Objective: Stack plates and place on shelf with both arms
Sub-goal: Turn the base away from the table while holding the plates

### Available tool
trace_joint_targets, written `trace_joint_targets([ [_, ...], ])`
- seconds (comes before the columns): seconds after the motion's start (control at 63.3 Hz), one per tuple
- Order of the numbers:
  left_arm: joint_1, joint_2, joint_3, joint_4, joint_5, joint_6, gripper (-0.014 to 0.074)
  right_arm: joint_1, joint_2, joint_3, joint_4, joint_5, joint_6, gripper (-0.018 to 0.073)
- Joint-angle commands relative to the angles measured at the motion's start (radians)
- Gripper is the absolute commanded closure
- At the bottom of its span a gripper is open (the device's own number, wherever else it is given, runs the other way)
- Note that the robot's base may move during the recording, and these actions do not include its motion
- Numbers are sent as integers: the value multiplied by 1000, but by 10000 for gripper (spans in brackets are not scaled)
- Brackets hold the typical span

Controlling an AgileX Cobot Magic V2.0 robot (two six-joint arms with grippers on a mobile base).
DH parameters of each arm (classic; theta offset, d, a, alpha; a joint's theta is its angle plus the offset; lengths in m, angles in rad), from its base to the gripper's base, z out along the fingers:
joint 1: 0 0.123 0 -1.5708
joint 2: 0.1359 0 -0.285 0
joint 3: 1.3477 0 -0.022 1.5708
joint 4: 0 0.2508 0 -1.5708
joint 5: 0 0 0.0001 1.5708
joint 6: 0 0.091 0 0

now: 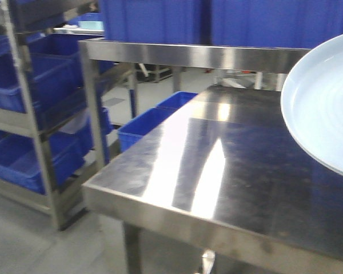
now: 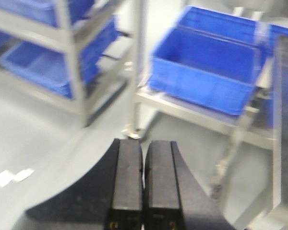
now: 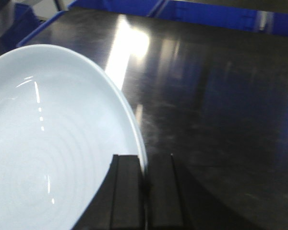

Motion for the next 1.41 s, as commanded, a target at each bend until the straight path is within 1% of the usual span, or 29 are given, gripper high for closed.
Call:
trace_joint_targets([
  [0.0, -1, 3, -29, -6, -78, -8, 510, -7, -5, -29, 1, -105, -3, 503],
  [1.391, -1, 3, -29, -6, -78, -8, 510, -7, -5, -29, 1, -105, -3, 503],
])
